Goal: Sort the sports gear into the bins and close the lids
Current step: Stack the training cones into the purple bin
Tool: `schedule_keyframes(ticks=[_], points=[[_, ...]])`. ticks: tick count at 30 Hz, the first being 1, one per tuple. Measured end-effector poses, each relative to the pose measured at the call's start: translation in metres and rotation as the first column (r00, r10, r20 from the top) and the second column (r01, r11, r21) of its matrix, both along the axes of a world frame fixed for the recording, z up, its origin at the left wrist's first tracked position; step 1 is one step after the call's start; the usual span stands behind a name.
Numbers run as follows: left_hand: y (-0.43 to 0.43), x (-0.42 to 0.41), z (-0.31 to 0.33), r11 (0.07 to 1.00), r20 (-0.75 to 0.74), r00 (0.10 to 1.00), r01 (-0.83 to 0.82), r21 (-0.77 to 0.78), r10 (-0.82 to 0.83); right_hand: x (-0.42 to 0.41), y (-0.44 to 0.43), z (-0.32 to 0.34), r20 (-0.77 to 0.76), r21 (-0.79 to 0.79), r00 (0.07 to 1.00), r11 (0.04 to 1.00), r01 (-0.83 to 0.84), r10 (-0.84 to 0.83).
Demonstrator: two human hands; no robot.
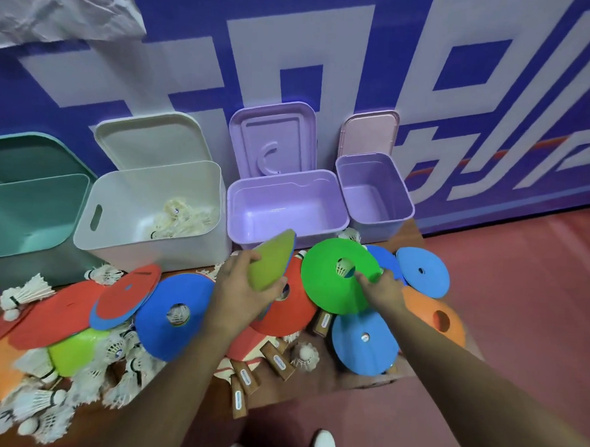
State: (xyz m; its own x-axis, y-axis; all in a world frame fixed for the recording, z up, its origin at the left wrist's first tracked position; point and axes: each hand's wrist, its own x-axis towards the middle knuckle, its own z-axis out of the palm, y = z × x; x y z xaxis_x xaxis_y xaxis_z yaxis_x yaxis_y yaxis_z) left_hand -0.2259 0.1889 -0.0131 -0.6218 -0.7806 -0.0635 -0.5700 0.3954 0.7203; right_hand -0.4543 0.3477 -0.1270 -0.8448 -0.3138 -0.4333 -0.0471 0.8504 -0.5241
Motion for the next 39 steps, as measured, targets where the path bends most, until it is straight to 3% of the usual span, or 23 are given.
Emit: schedule_keyframes(ticks=[3,7,10,13,15,20,25,29,31,35,37,39], points=[[0.001,-0.007,-0.009,0.998,0.047,0.999,0.021,-0.056,-0.018,-0.004,-0.004,-0.007,0.008,-0.006,1.0,1.0,0.03,-0.03],[0.001,-0.012,-0.017,1.0,0.085,0.996,-0.004,-0.026,0.006,-0.013,-0.004,-0.02,0.187,-0.105,0.959,0.967,0.233,-0.211],[0.004,-0.013,-0.019,1.0,0.094,0.995,-0.015,0.006,0.015,-0.015,-0.004,-0.02,0.24,-0.287,0.94,0.907,0.309,-0.244],[0.005,-0.013,-0.018,0.998,0.075,0.996,-0.048,0.045,0.044,-0.006,-0.011,0.005,0.295,-0.498,0.922,0.784,0.372,-0.25],[0.003,-0.012,-0.016,0.993,0.039,0.996,-0.085,0.084,0.082,0.006,-0.019,0.032,0.358,-0.63,0.919,0.685,0.366,-0.163],[-0.002,-0.014,-0.004,0.964,-0.092,0.976,-0.179,0.198,0.2,0.063,-0.038,0.1,0.288,-0.83,0.933,0.543,0.131,0.215],[-0.002,-0.019,0.013,0.841,-0.273,0.89,-0.189,0.507,0.364,0.108,-0.053,0.098,0.157,-0.815,0.888,0.564,-0.131,0.432],[-0.001,-0.011,0.012,0.742,-0.272,0.856,-0.175,0.647,0.439,0.121,-0.051,0.089,0.076,-0.792,0.826,0.537,-0.289,0.558],[-0.002,-0.004,0.007,0.752,-0.224,0.882,-0.194,0.63,0.416,0.123,-0.05,0.083,0.049,-0.762,0.784,0.531,-0.371,0.619],[-0.003,0.0,0.005,0.88,-0.087,0.937,-0.283,0.382,0.339,0.125,-0.048,0.078,0.067,-0.738,0.736,0.53,-0.417,0.673],[-0.003,-0.002,0.009,0.908,-0.048,0.948,-0.285,0.308,0.314,0.122,-0.045,0.08,0.106,-0.727,0.755,0.568,-0.385,0.647],[-0.002,-0.003,0.012,0.891,-0.087,0.939,-0.283,0.355,0.332,0.115,-0.04,0.079,0.116,-0.715,0.839,0.631,-0.301,0.532]])
